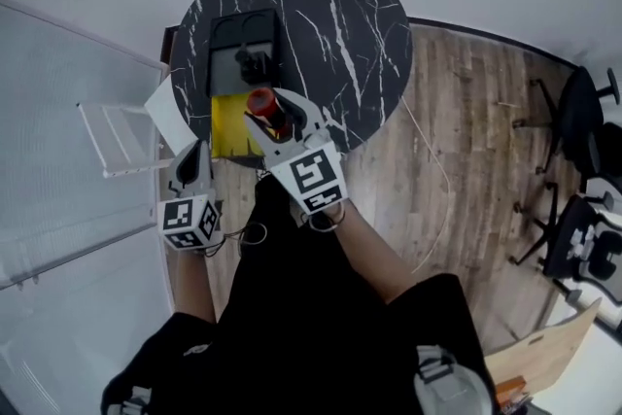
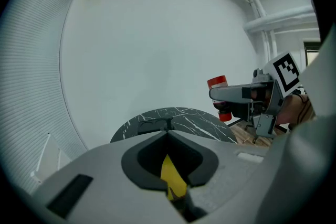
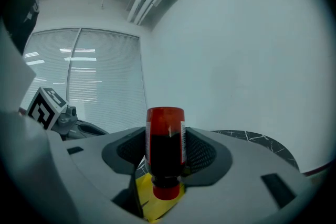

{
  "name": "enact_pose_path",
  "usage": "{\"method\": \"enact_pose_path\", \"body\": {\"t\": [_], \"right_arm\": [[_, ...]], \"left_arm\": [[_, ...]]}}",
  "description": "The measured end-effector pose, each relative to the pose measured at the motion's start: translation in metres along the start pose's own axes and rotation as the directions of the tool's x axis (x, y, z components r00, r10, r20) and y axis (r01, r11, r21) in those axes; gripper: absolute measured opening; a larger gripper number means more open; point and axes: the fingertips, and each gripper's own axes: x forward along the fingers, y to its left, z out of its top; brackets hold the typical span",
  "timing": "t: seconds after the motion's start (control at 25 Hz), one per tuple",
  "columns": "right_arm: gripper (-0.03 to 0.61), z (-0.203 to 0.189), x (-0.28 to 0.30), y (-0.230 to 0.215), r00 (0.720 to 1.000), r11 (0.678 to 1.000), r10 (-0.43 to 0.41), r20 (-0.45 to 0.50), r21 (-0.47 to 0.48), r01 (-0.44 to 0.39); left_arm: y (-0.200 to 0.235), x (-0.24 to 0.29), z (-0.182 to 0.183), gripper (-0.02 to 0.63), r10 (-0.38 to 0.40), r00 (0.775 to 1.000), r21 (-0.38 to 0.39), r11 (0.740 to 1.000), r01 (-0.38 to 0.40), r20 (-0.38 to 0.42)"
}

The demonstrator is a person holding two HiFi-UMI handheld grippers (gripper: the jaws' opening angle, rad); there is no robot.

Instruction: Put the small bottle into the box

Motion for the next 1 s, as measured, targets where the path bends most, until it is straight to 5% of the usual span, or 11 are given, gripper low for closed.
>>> {"method": "enact_pose_path", "body": {"t": [0.28,0.6,1.0], "right_arm": [[0.210,-0.012,0.029,-0.008,0.997,0.999,-0.044,-0.066,-0.013,0.043],[0.209,-0.037,0.087,0.014,0.980,0.995,-0.006,-0.199,-0.103,-0.015],[0.210,-0.113,0.138,0.033,0.906,0.992,0.037,-0.421,-0.096,-0.085]], "left_arm": [[0.028,0.040,0.000,0.000,-0.068,0.997,-0.001,0.998,0.068,-0.020],[0.065,0.083,-0.022,-0.002,-0.181,0.978,0.042,0.982,0.186,-0.101],[0.086,0.125,-0.079,0.000,-0.319,0.921,0.034,0.942,0.334,-0.224]]}}
